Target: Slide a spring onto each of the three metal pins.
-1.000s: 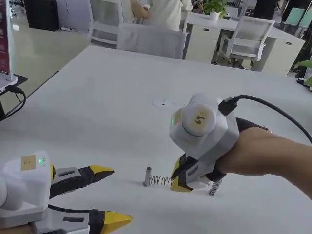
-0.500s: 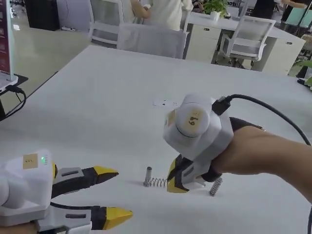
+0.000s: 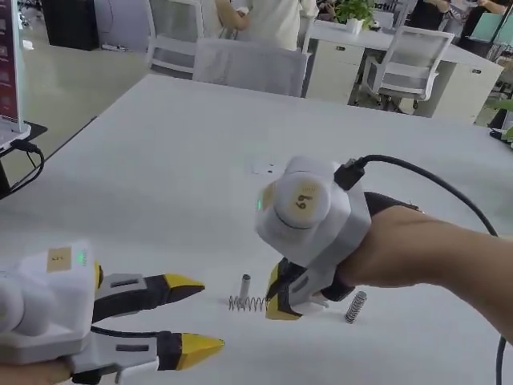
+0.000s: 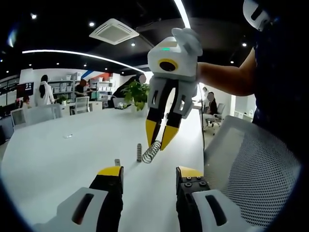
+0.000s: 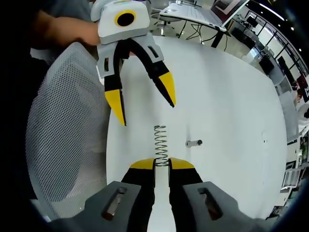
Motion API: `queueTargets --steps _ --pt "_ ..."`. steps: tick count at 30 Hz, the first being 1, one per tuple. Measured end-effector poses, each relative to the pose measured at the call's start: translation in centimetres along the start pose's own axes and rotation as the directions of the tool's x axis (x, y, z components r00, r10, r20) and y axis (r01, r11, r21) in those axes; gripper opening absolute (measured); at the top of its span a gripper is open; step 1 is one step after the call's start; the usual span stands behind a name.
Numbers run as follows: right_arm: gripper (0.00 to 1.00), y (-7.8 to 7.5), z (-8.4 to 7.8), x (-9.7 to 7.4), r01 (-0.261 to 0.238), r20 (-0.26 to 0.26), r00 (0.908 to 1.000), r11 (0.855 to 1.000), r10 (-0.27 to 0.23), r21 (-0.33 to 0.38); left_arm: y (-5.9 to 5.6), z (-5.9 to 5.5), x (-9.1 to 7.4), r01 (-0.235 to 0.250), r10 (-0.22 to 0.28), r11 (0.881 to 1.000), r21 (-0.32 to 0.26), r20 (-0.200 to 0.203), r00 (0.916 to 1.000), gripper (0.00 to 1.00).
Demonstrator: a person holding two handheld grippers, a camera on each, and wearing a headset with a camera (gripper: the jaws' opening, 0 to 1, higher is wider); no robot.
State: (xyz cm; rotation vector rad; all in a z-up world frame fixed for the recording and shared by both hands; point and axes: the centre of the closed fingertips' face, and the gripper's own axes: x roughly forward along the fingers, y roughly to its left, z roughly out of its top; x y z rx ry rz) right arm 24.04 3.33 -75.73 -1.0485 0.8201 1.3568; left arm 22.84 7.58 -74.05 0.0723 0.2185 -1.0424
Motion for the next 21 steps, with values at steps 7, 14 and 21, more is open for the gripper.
queueTargets --steps 7,14,21 --pt "0.07 0.2 0.4 0.2 -0.009 0.000 1.0000 1.000 0.009 -0.012 -0.2 0.0 0.2 0.012 -0.012 1.000 0.004 -0.005 0.9999 0.33" --pt "0.07 0.4 0.7 0.5 -0.019 -0.006 0.9998 0.999 0.019 -0.032 -0.3 0.1 0.3 0.017 -0.017 1.000 0.006 -0.002 0.9998 0.29" --pt "0.07 0.5 1.2 0.5 -0.023 -0.006 0.9997 0.999 0.023 -0.045 -0.5 0.1 0.6 0.031 -0.031 0.999 0.011 -0.007 0.9995 0.26"
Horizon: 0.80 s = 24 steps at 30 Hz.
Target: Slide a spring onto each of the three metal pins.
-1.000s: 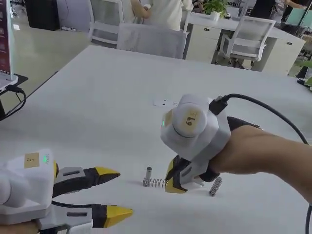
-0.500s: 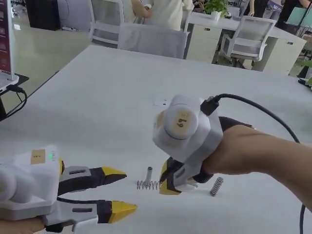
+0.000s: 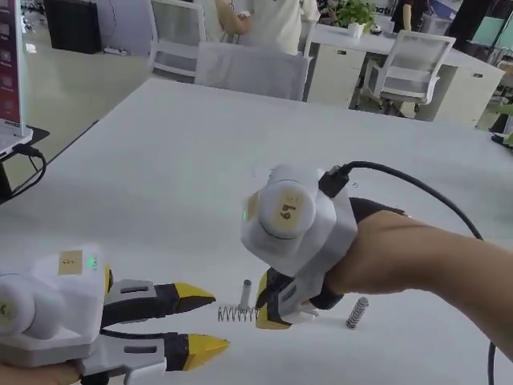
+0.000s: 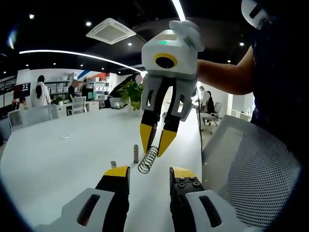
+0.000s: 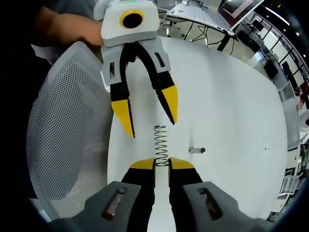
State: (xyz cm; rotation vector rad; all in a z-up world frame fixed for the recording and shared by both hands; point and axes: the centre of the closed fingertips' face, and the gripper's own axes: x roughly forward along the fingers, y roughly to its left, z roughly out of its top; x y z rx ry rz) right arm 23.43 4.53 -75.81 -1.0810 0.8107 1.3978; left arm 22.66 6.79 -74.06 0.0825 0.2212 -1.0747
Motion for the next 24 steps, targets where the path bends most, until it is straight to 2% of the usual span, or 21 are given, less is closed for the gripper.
queueTargets --steps 24 --pt "0.07 0.83 1.05 0.33 -0.027 0.003 0.9996 0.997 0.028 -0.067 -0.21 -0.07 0.21 0.021 -0.021 1.000 0.010 -0.008 0.9997 0.14"
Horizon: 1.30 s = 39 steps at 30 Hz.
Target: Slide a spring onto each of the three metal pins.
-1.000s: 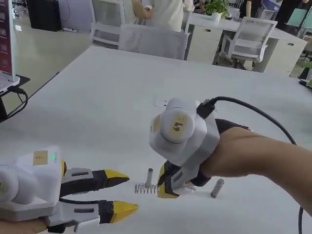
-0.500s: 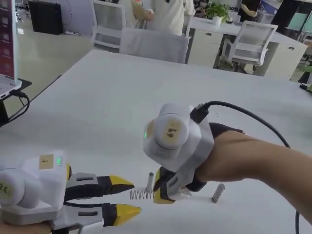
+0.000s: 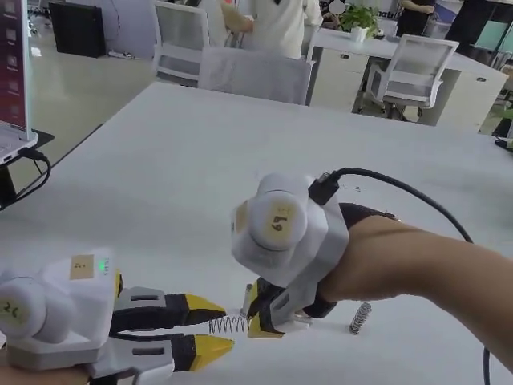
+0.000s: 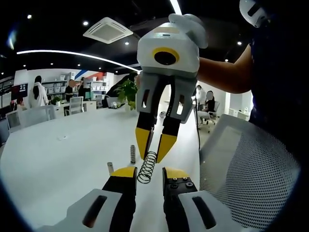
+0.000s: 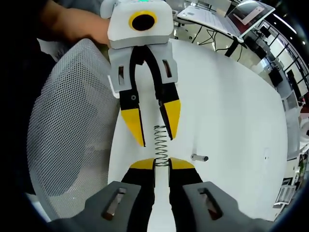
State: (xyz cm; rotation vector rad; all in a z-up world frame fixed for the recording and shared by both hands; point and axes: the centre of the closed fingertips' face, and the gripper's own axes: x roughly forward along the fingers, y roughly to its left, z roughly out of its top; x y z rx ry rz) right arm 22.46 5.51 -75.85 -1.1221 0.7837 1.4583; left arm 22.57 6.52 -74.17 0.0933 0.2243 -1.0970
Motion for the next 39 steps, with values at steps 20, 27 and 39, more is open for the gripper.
queueTargets --steps 20,27,39 --pt "0.07 0.45 0.34 0.05 -0.010 0.007 0.9999 0.999 0.011 -0.033 -0.32 0.04 0.55 0.014 -0.014 1.000 0.002 -0.003 0.9999 0.07" --pt "0.07 0.44 0.34 0.00 -0.016 0.013 0.9998 0.999 0.016 -0.040 -0.30 0.02 0.55 0.018 -0.018 1.000 -0.001 -0.006 0.9998 0.05" --pt "0.08 0.55 0.09 -0.17 -0.025 0.018 0.9995 0.999 0.025 -0.042 -0.56 0.04 0.79 0.042 -0.042 0.999 -0.005 -0.009 0.9991 0.03"
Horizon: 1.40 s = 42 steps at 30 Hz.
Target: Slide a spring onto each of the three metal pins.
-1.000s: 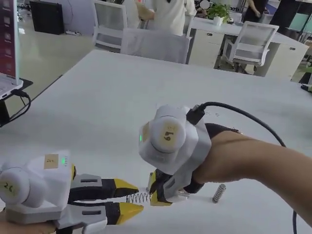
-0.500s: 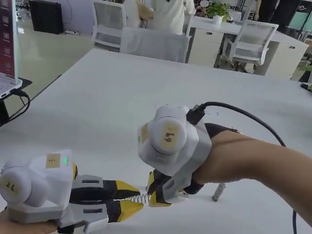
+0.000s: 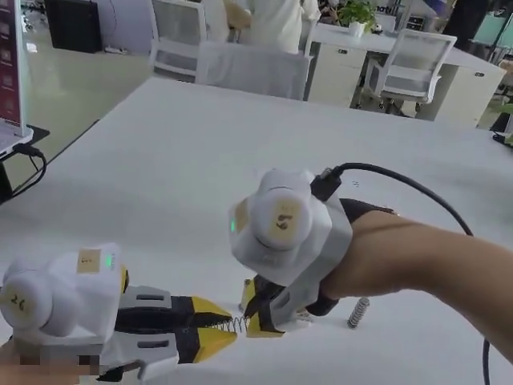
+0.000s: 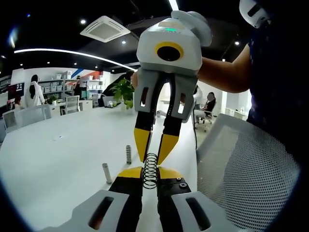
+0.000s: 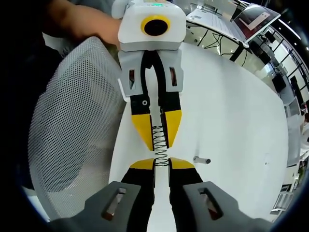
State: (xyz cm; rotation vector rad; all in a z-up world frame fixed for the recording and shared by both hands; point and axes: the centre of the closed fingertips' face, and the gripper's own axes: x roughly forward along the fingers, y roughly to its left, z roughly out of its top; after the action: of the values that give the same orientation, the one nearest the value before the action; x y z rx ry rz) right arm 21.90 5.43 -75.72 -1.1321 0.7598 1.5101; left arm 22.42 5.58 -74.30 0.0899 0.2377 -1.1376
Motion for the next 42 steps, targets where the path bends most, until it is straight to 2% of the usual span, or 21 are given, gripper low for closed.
queueTargets --steps 9,16,25,36,42 --pt "0.08 0.35 -0.03 0.22 -0.017 0.018 0.9997 1.000 0.017 0.010 -0.32 -0.16 -0.11 0.010 -0.010 1.000 0.001 -0.008 0.9999 0.03" --pt "0.09 0.55 0.05 0.51 -0.029 0.034 0.9990 0.999 0.029 0.018 -0.54 0.36 -0.15 0.017 -0.017 1.000 0.004 0.006 0.9998 0.03" --pt "0.09 0.71 -0.08 0.60 -0.038 0.051 0.9980 0.999 0.037 0.027 -0.58 0.37 -0.10 0.024 -0.024 1.000 0.003 0.008 0.9997 0.03" --pt "0.08 0.73 -0.02 0.06 -0.033 0.050 0.9983 0.999 0.031 0.036 -0.71 0.57 0.04 0.030 -0.030 1.000 0.007 0.015 0.9994 0.03" --pt "0.08 0.76 0.16 -0.31 -0.034 0.053 0.9981 0.999 0.032 0.034 -0.89 0.42 0.13 0.032 -0.032 0.999 0.013 0.005 0.9995 0.04"
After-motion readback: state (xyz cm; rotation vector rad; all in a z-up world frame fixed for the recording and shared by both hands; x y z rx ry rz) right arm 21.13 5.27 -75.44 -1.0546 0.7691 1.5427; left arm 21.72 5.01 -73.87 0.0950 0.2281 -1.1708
